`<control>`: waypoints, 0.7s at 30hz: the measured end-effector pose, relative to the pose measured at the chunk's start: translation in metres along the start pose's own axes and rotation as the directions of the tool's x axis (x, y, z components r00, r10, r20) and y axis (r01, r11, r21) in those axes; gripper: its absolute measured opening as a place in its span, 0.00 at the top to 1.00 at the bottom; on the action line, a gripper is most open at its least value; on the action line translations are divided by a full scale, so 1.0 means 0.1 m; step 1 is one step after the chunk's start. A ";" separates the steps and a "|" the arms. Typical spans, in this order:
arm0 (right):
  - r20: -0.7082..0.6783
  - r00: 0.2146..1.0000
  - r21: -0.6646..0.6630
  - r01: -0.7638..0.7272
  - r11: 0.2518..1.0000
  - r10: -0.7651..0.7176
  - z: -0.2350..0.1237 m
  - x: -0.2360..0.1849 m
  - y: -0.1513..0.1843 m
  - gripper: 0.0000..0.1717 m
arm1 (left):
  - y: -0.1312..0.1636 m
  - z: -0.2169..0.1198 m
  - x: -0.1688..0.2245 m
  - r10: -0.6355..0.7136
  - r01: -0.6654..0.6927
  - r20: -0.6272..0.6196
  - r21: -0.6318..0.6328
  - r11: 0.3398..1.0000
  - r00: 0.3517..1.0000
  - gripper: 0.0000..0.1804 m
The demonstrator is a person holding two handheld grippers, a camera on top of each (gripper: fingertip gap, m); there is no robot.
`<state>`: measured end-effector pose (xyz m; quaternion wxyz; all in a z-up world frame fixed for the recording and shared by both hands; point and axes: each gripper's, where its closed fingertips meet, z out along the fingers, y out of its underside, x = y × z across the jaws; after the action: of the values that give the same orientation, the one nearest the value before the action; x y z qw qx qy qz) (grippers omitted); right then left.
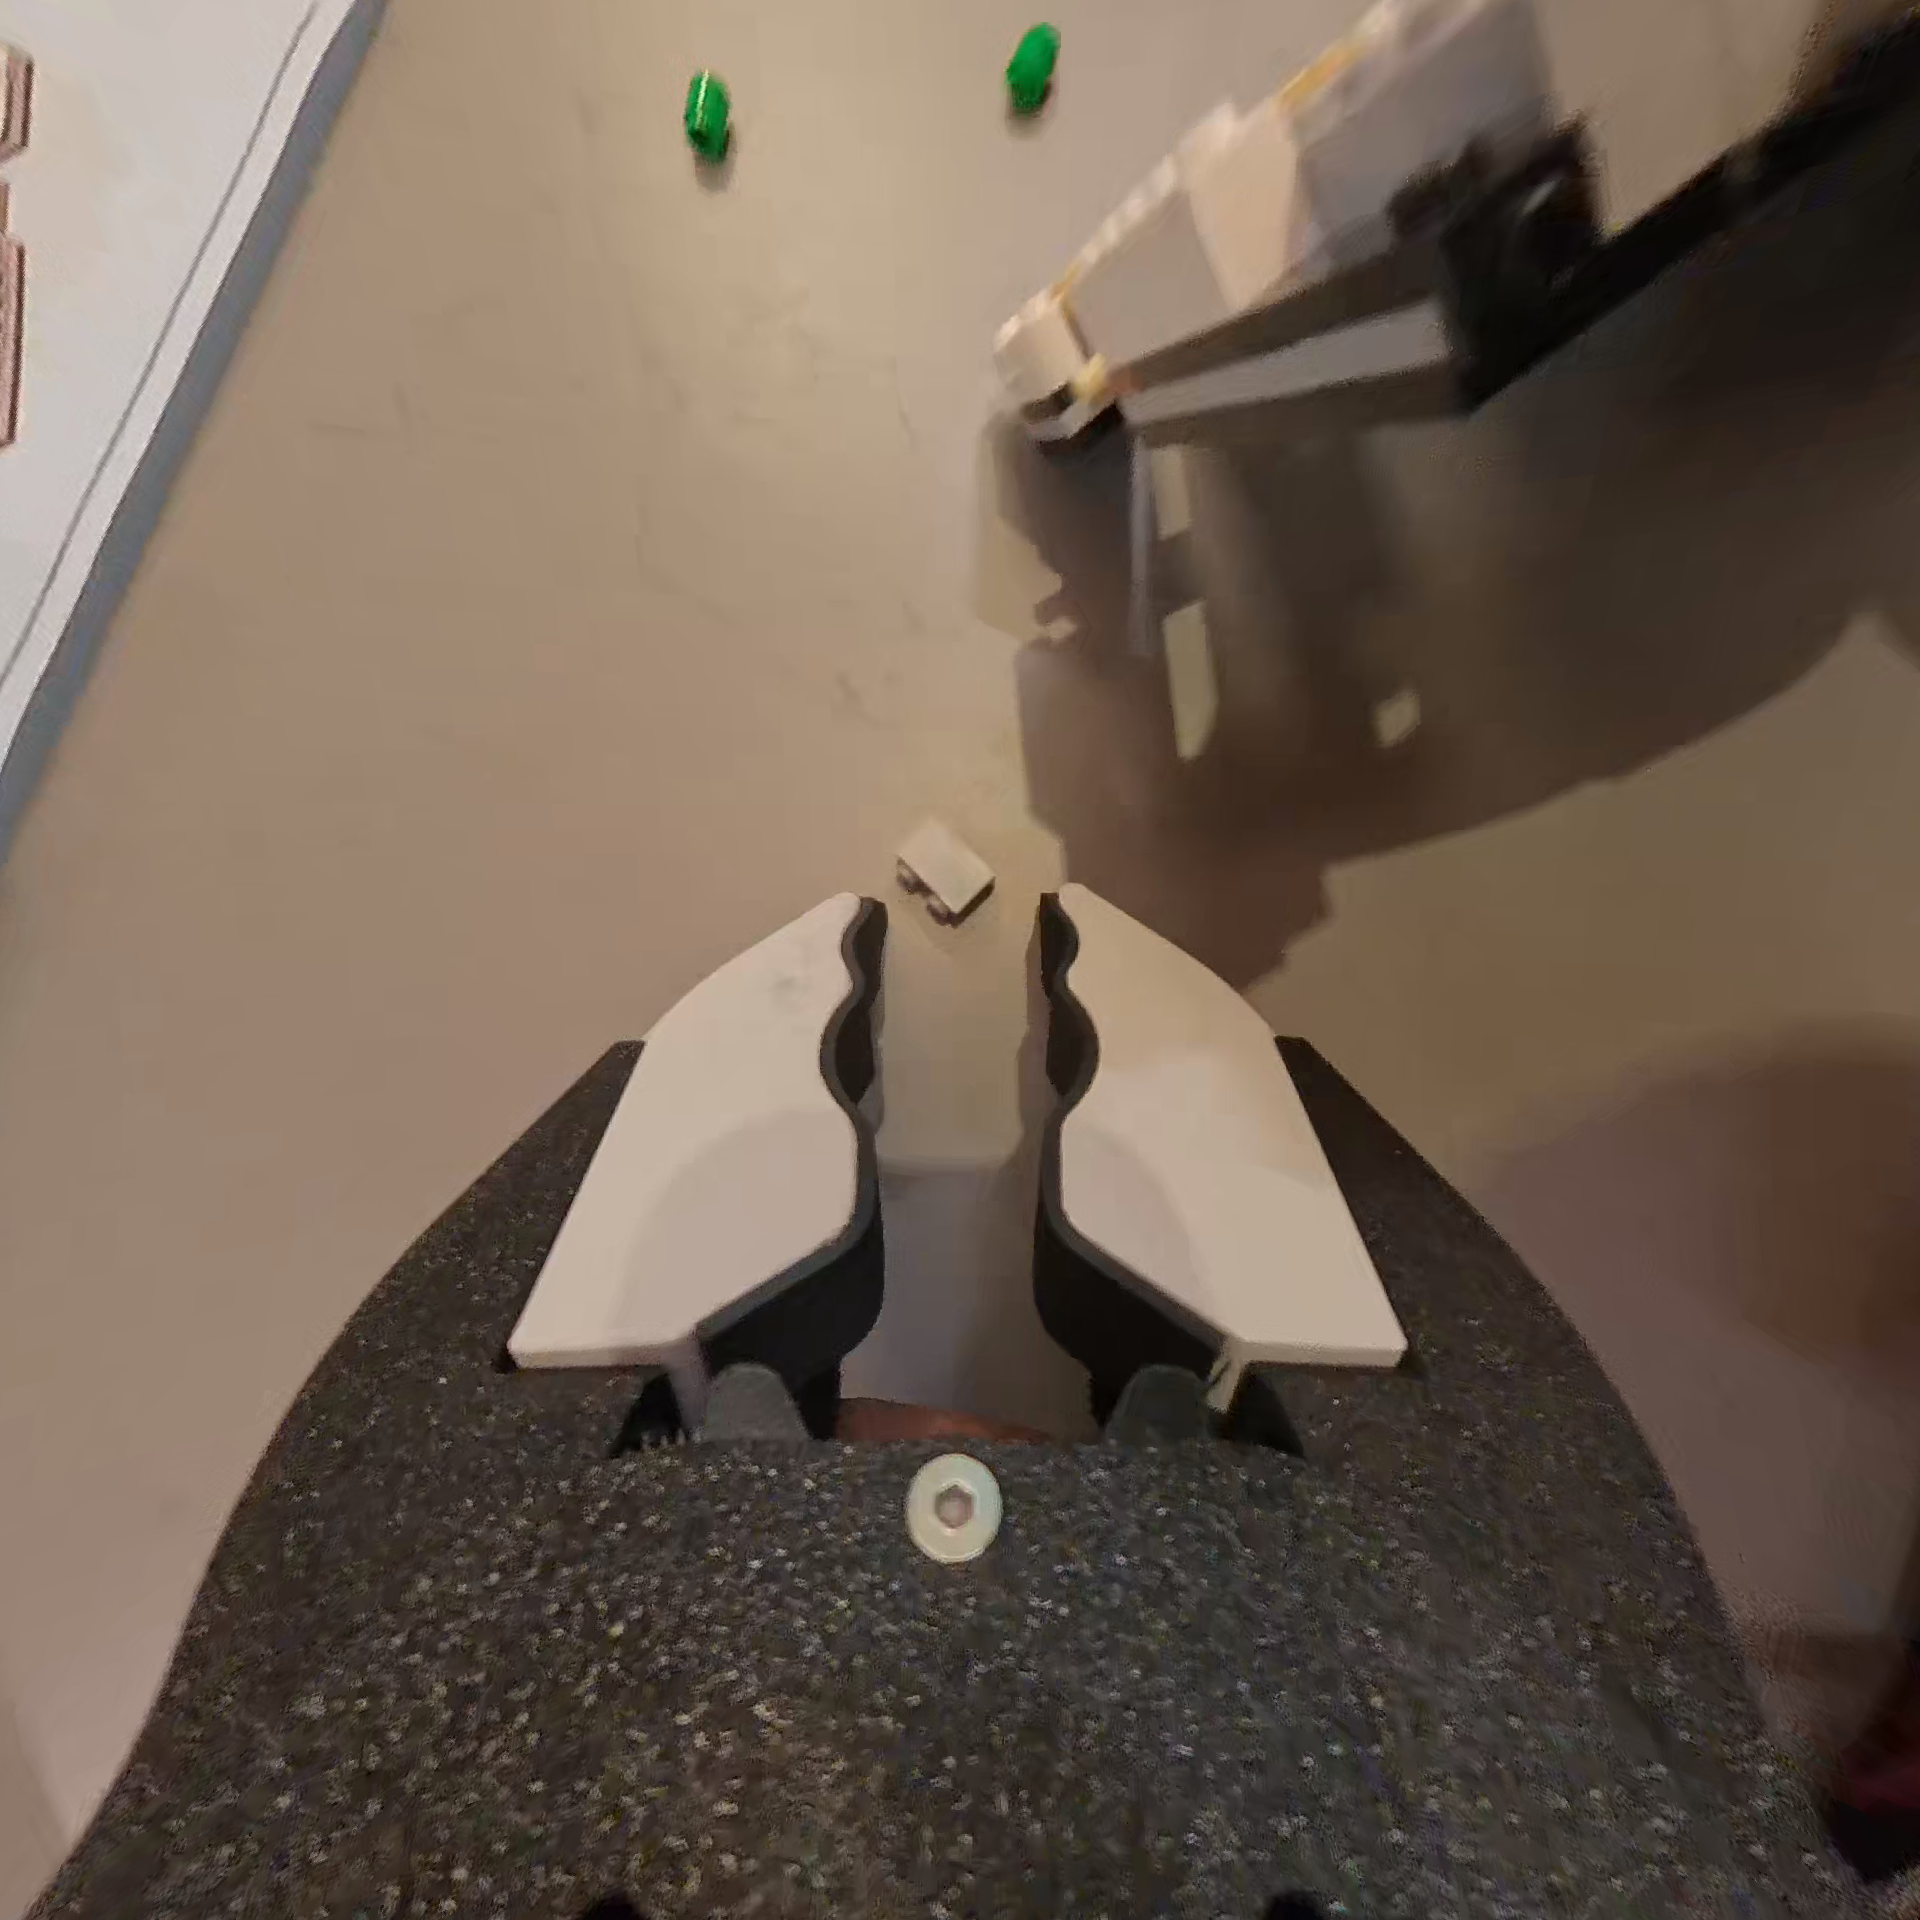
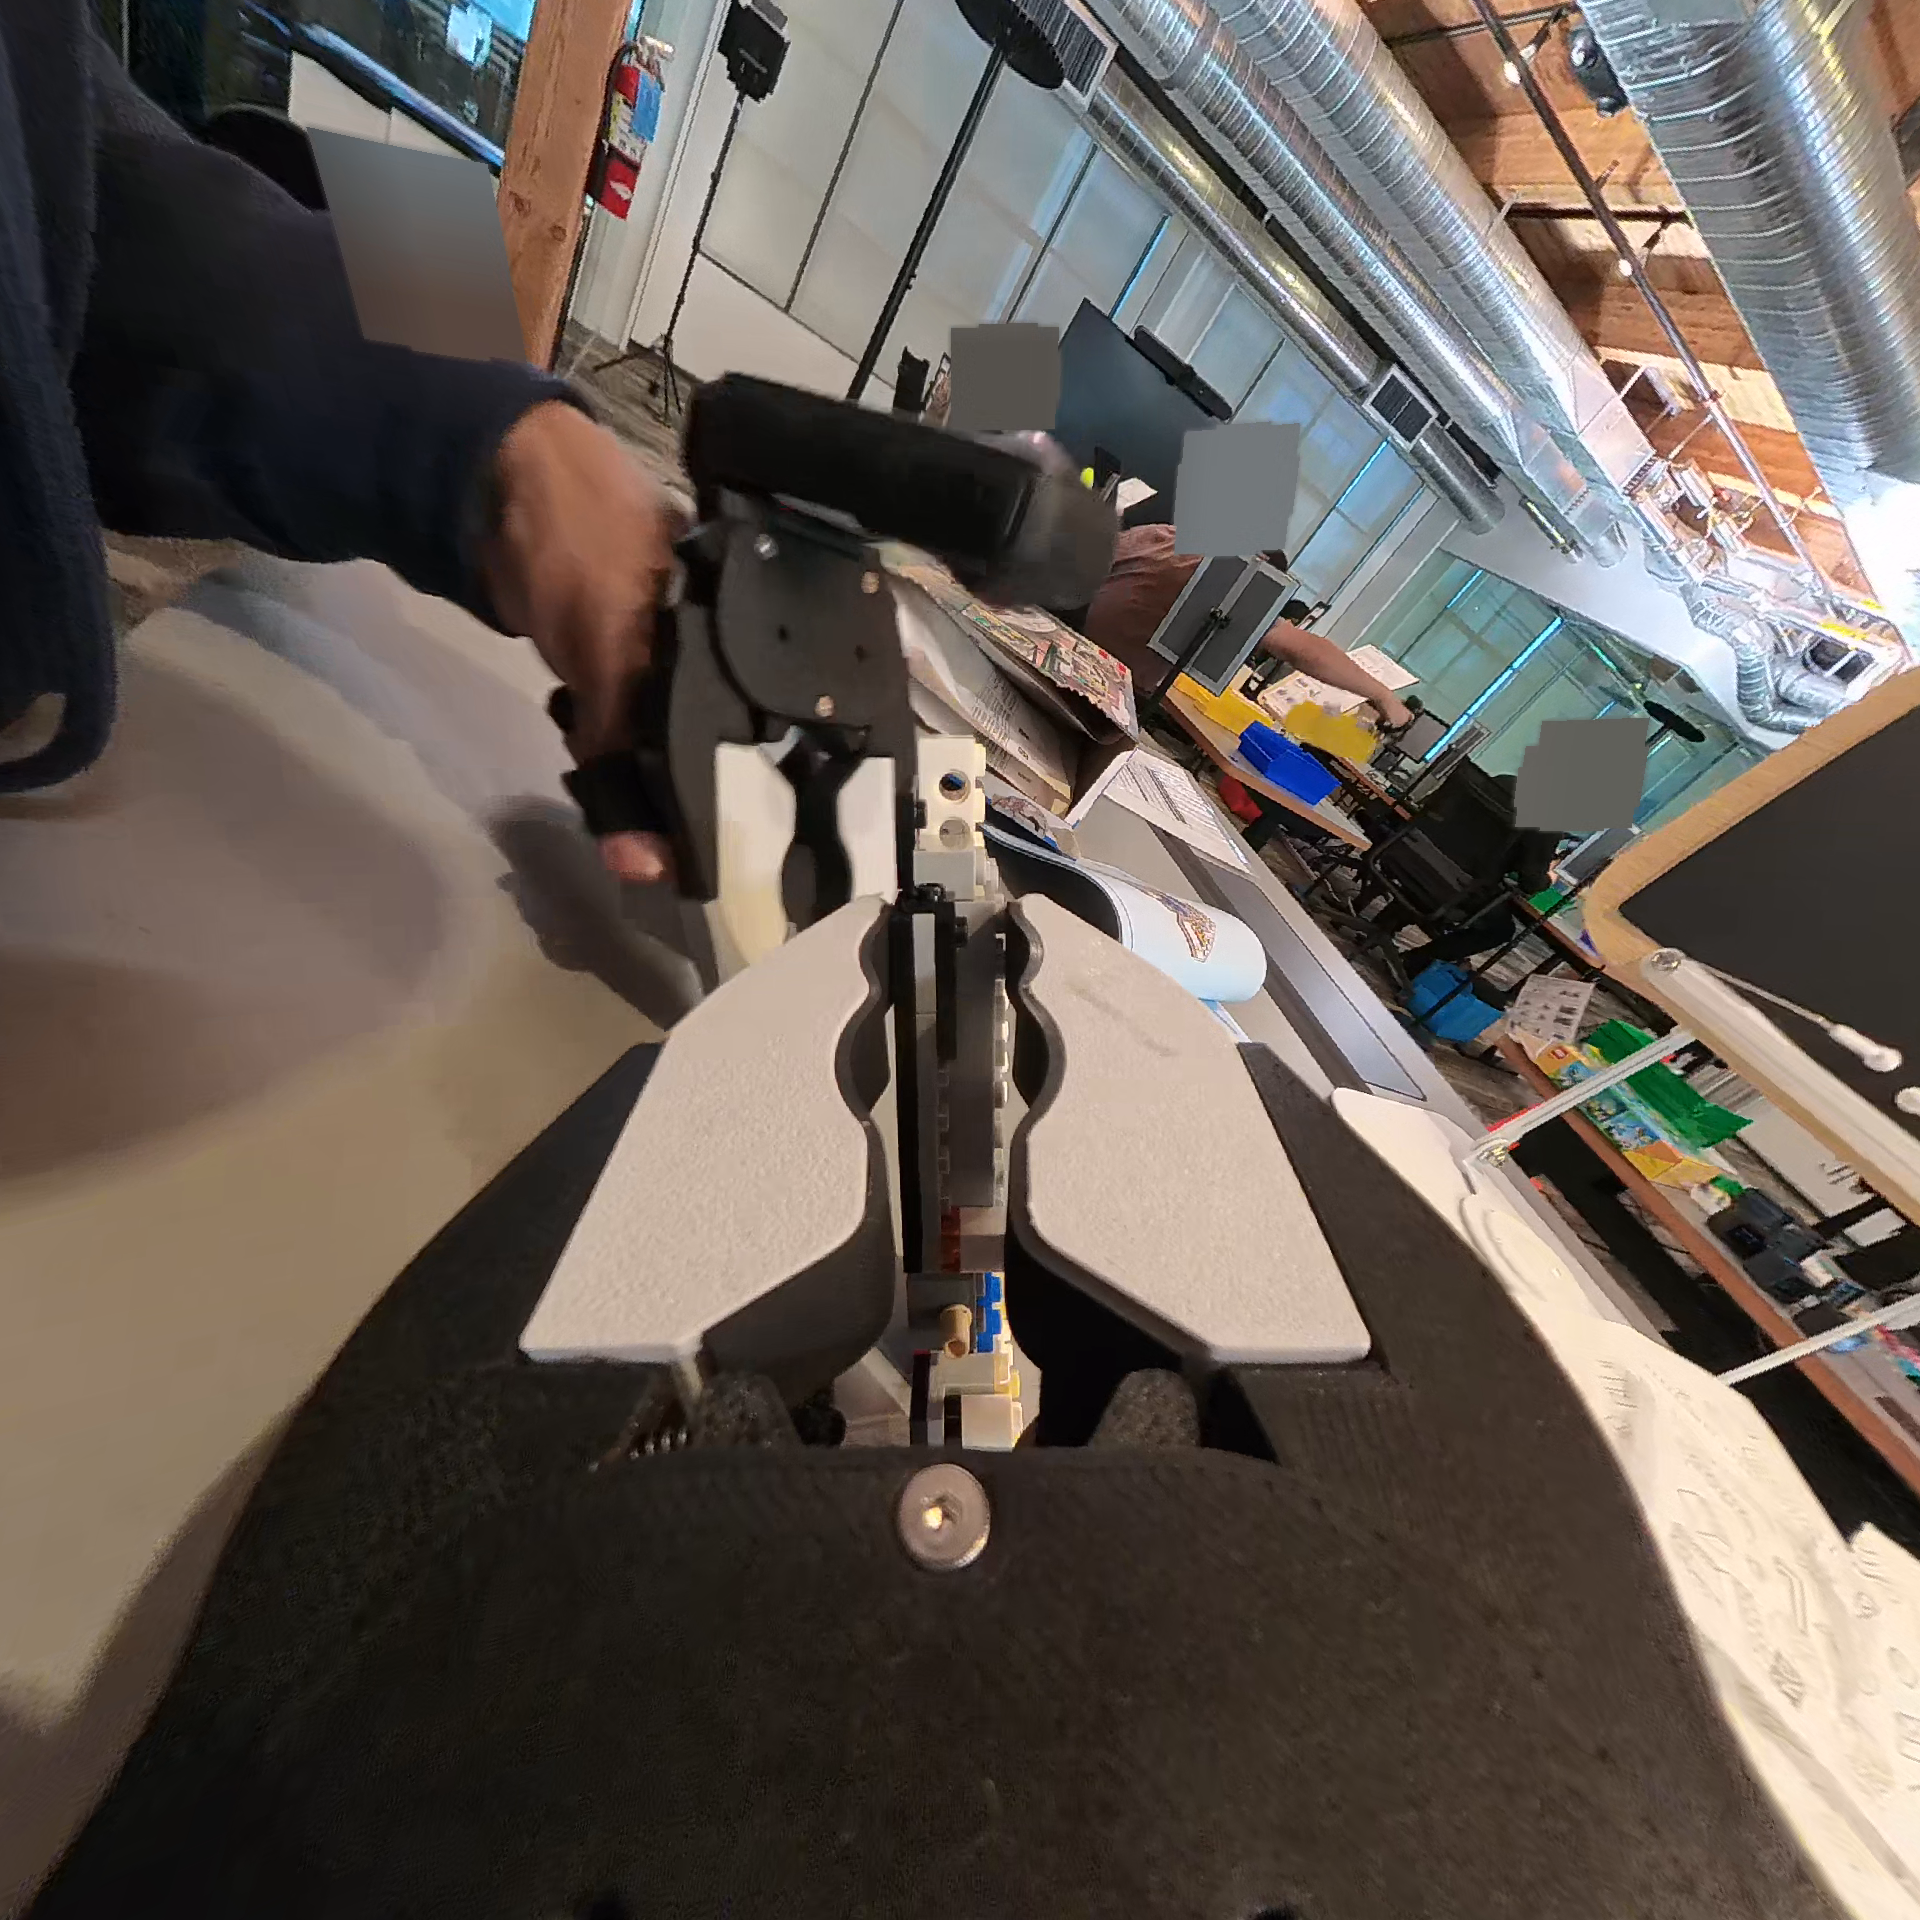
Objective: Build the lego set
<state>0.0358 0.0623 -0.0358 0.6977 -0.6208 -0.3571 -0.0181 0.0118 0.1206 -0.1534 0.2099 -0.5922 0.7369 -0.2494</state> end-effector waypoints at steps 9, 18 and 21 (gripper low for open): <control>0.023 0.998 0.008 0.061 0.998 -0.062 0.02 -0.10 -0.03 0.89 | -0.09 0.10 -0.10 0.073 -0.076 0.147 0.016 0.997 0.987 0.94; 0.065 0.998 0.084 -0.019 0.996 0.013 -0.04 -0.11 -0.12 0.89 | -0.26 -0.02 -0.11 0.231 -0.226 -0.004 0.203 0.953 0.973 0.94; 0.095 0.993 0.111 -0.075 0.991 0.065 -0.06 -0.11 -0.13 0.89 | -0.45 -0.32 0.00 0.336 -0.300 -0.045 0.352 0.887 0.941 0.93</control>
<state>0.0242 0.0497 -0.0299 0.7154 -0.5920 -0.3669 0.0552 0.0269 0.1163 -0.1003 0.3081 -0.4041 0.7798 -0.3656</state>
